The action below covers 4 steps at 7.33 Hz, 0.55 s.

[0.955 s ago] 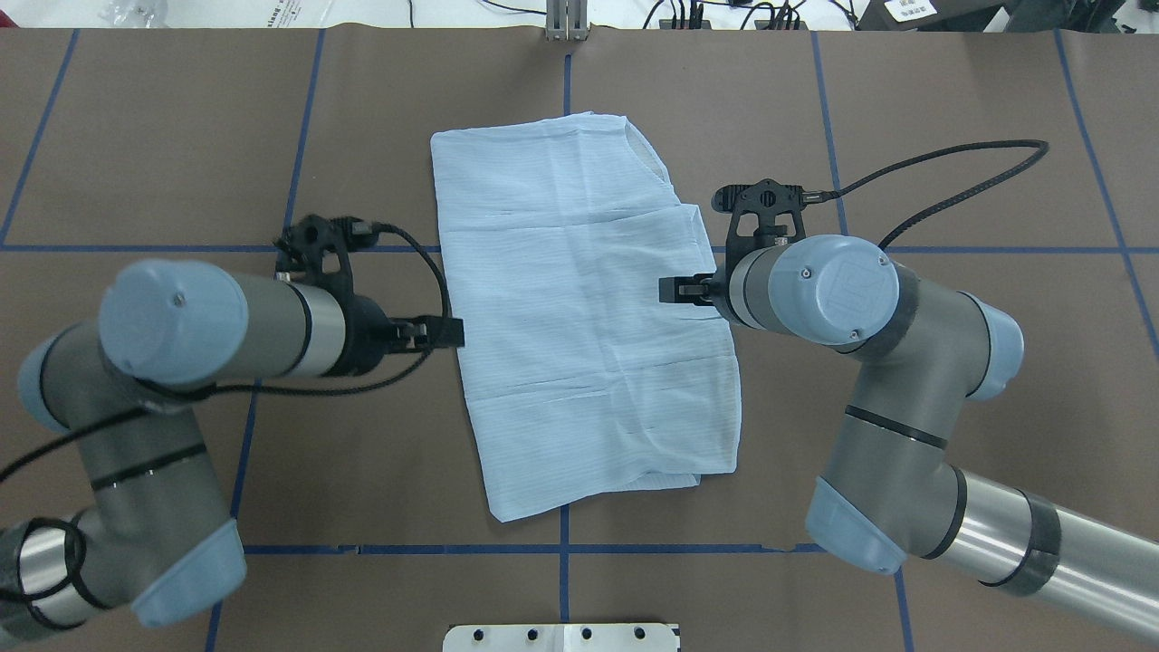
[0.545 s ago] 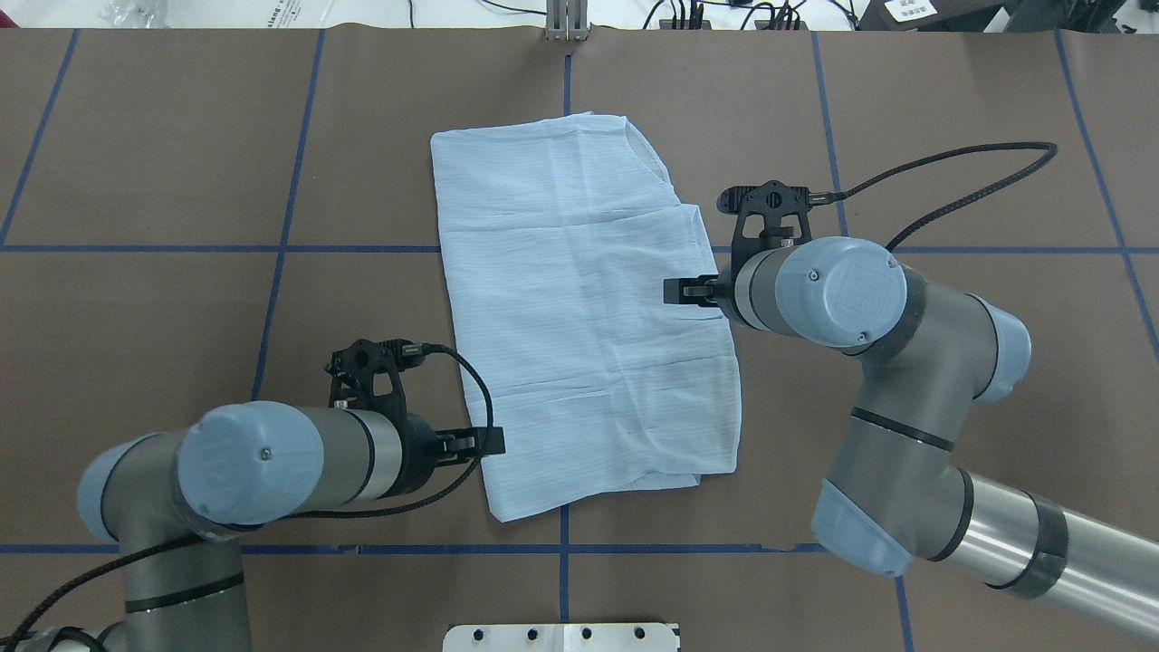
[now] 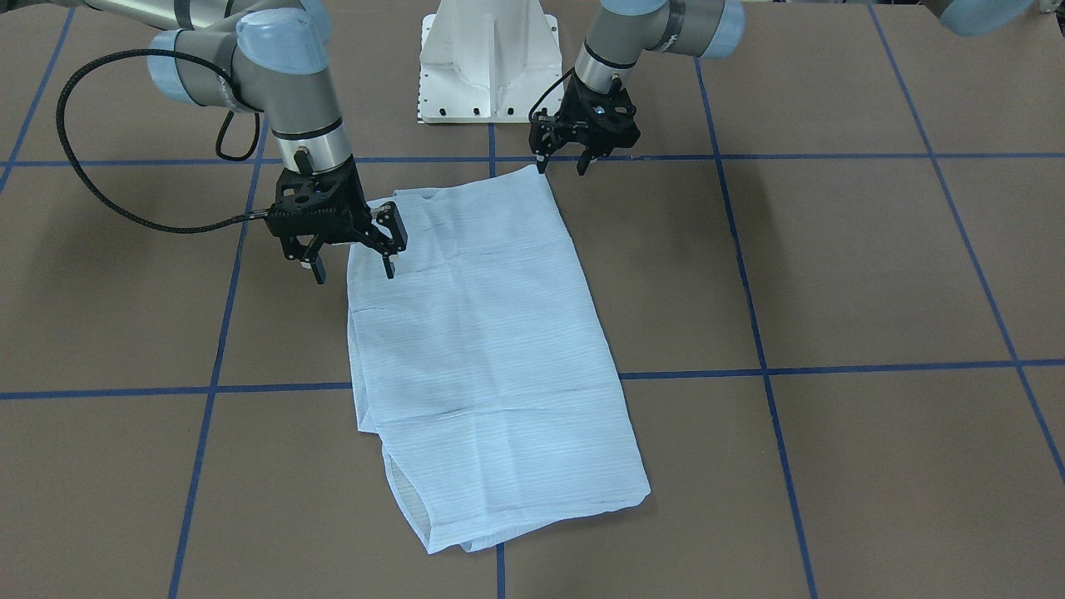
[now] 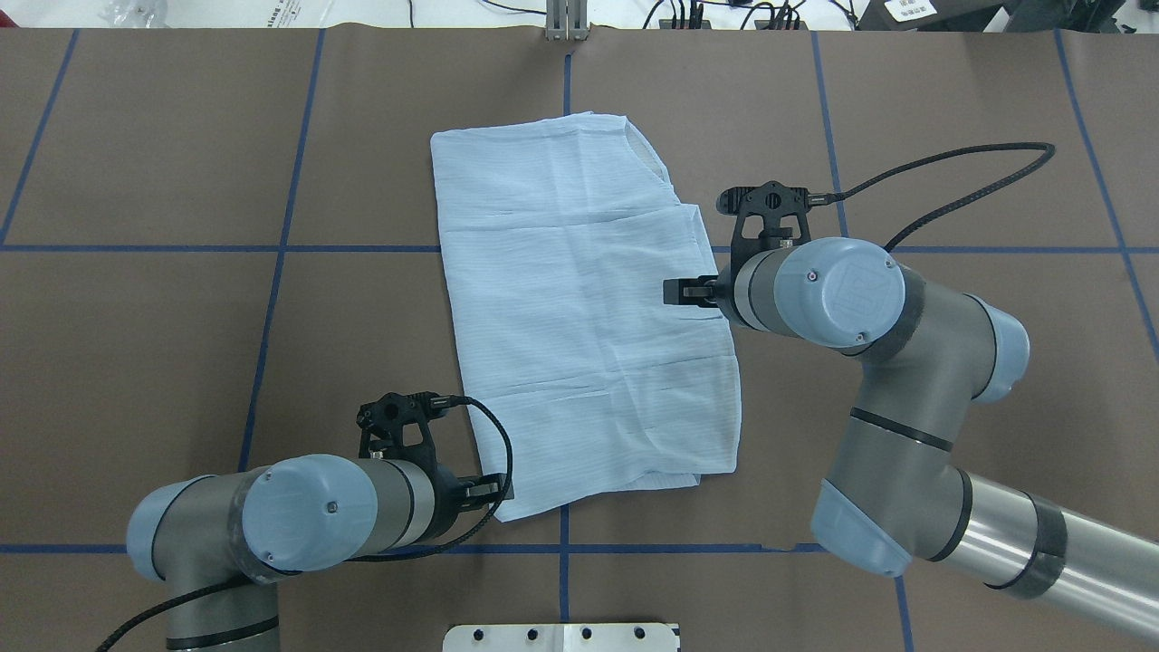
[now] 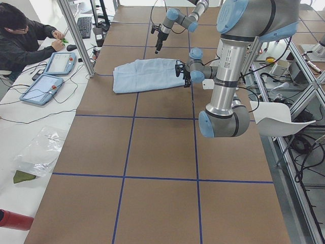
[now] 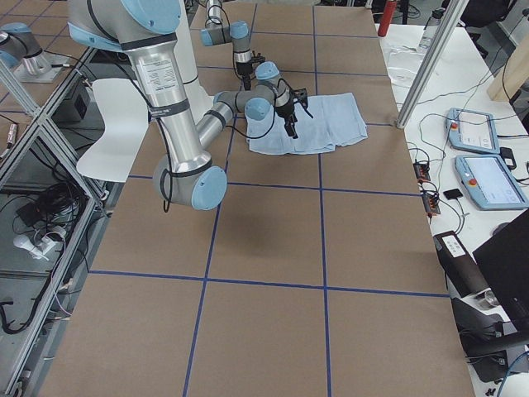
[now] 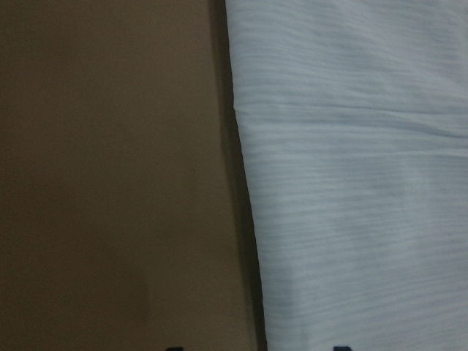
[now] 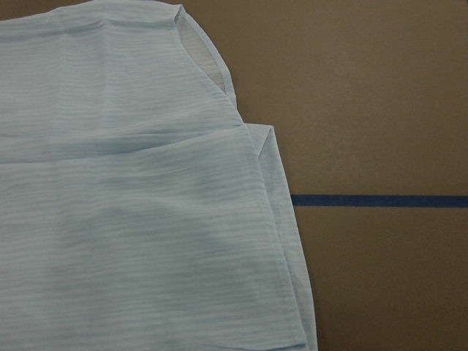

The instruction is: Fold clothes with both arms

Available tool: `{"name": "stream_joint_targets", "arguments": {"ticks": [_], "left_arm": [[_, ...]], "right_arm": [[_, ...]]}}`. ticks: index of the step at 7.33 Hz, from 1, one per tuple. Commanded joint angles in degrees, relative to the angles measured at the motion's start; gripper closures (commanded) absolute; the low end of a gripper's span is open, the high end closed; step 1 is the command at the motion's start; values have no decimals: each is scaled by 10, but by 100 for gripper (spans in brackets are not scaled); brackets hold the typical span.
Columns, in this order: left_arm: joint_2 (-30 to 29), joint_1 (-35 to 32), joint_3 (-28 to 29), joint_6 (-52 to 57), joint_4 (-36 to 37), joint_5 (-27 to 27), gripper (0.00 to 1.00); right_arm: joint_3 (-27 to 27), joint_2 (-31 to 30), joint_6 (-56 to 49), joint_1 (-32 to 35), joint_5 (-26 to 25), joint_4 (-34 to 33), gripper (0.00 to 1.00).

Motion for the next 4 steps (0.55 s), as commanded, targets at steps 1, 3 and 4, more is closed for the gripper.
{"name": "stream_joint_targets", "arguments": {"ticks": [1, 3, 4], "left_arm": [[-30, 1, 35, -4, -1, 1, 25], [-30, 1, 39, -3, -2, 1, 26], [-31, 1, 38, -4, -2, 0, 27]], "right_arm": [[-1, 0, 0, 0, -1, 0, 0], [-1, 0, 0, 0, -1, -1, 0], [-2, -1, 0, 0, -1, -1, 0]]}}
